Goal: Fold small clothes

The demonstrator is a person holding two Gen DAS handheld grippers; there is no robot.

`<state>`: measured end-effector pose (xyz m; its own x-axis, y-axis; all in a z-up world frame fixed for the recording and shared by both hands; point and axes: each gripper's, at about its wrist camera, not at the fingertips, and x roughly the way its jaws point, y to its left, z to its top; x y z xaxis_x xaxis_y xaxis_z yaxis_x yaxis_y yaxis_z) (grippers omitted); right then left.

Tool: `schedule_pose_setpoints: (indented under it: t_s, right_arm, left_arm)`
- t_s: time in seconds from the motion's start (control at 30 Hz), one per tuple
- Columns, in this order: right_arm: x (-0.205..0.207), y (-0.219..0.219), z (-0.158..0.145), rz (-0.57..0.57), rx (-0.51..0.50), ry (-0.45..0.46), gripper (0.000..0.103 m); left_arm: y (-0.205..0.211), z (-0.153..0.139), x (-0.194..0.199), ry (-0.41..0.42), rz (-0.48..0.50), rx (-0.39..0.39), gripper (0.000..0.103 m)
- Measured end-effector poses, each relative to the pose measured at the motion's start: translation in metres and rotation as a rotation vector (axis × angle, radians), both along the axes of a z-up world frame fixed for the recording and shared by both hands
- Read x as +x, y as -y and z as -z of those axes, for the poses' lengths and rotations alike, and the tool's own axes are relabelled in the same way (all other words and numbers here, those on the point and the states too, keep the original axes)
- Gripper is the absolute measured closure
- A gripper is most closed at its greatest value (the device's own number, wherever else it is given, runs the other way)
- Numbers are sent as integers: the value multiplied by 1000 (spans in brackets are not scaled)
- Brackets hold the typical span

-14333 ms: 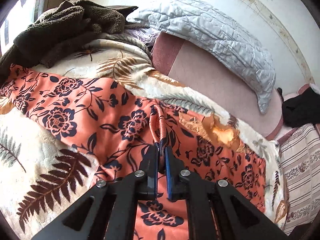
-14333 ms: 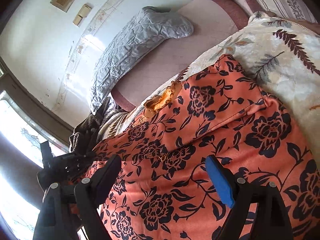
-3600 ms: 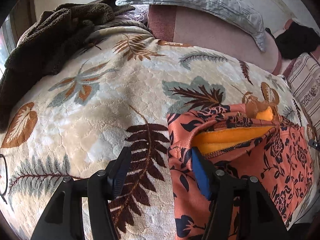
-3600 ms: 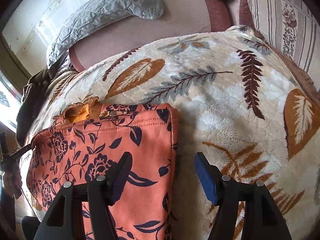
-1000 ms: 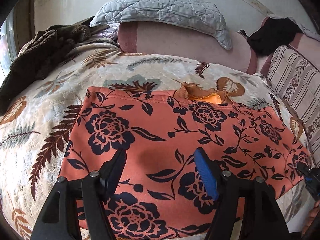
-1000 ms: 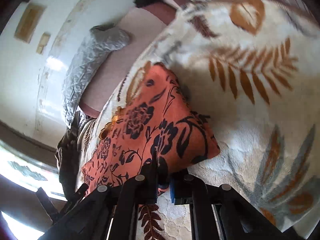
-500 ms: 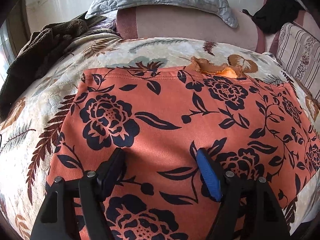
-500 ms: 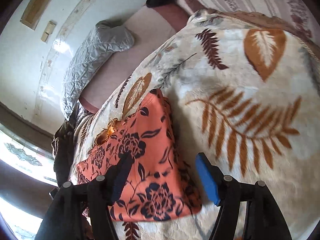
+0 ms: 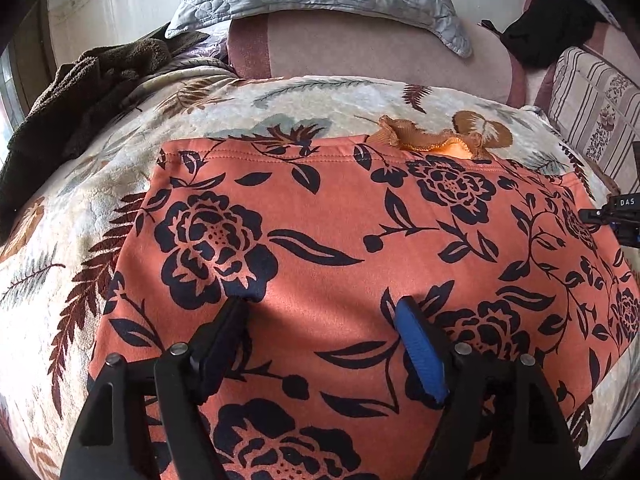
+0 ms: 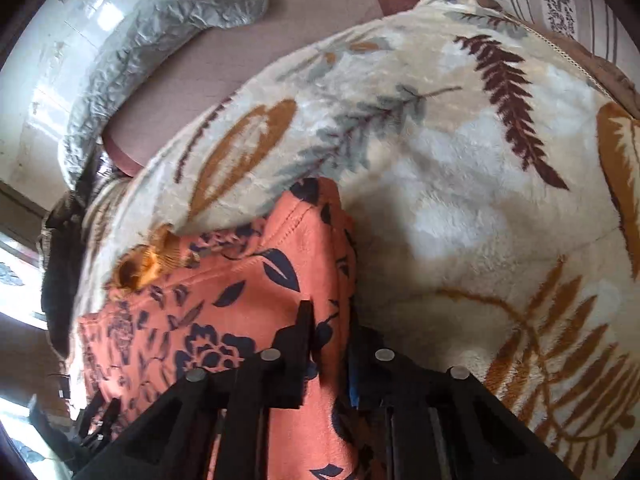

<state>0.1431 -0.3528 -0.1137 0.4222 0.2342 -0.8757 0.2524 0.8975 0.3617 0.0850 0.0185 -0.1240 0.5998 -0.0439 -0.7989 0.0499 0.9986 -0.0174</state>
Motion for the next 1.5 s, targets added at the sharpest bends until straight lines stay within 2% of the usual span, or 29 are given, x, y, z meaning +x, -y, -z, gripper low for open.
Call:
schedule_pose_setpoints:
  t_s: [0.03,0.07,0.1,0.13,0.2,0.27,0.3,0.33,0.37,0.4,0.5,0.57,0.63,0.7,0.83,0.9,0.93,0.97,1.0,1.07,1.17,1.23,1.3,1.33,1.37,1.43,1.5]
  right_arm:
    - [-2,1,-1,14,7,8,75]
    - [-6,2,-8,44,-6,16,61]
    - [-13,1,-18,81,-53,30,37]
    - [-25,-1,-31,112,-102,70,35]
    - [-49,-11,-56,114,-146,149,35]
    - [-74,-27,-74,50,-107,213,34]
    - [-85,-39,-80,17,-73,233,34]
    - [-99,-51,-82,-16,-26,251,32]
    - [-108,-65,-82,-51,21,261,29]
    - [-115,-78,-80,-85,56,263,27]
    - [-129,-111,-63,-158,117,231,27]
    - [-131,-125,-51,-179,135,211,27]
    - [-128,-134,-42,-195,169,205,27]
    - [-125,-138,-35,-200,216,201,27]
    - [-124,-145,-31,-219,249,235,27]
    - [-123,-145,-26,-226,267,236,27]
    - [-122,-144,-24,-225,278,232,27]
    - [-120,-143,-21,-222,288,225,27]
    - [-119,-142,-19,-220,300,221,27]
    - [-117,-138,-17,-208,326,223,27]
    - [-116,-132,-13,-185,350,216,27]
    - [-117,-127,-14,-168,348,223,27]
    - [-120,-123,-17,-141,344,236,27]
    - [-123,-120,-18,-127,342,241,27]
    - [-126,-117,-20,-114,346,244,27]
    - [-129,-114,-26,-122,363,258,27]
    - [-126,-108,-32,-127,379,272,27]
  left_arm:
    - [-3,-2,0,0,4,-19,25]
    - [-8,-6,-2,2,10,-46,25]
    - [-15,-14,-7,15,4,-71,25]
    - [-27,-24,-15,45,-17,-96,25]
    - [-54,-41,-32,100,-78,-128,25]
    - [-82,-43,-41,72,-142,-154,25]
    - [-95,-38,-44,27,-174,-154,26]
    - [-106,-25,-46,-41,-208,-136,37]
    - [-116,-7,-45,-133,-224,-138,56]
    - [-128,5,-47,-174,-220,-207,56]
    - [-143,-15,-52,-141,-247,-307,59]
    - [-148,-34,-47,-82,-217,-373,58]
    - [-148,-46,-31,-64,-187,-384,52]
    - [-146,-50,-3,-56,-154,-394,51]
    - [-148,-26,71,-136,-140,-389,51]
    - [-151,-4,101,-196,-180,-367,66]
    - [-156,8,114,-229,-202,-372,76]
    - [-161,13,122,-225,-210,-413,79]
    - [-164,11,130,-207,-213,-420,80]
    - [-166,6,140,-199,-233,-388,83]
    - [-166,0,137,-186,-272,-328,83]
    - [-161,-15,122,-125,-267,-277,81]
    - [-157,-36,98,-62,-265,-218,71]
    - [-153,-47,84,-32,-263,-195,51]
    - [-149,-57,71,2,-251,-176,39]
    - [-137,-75,34,86,-212,-152,34]
    - [-122,-81,6,101,-143,-124,33]
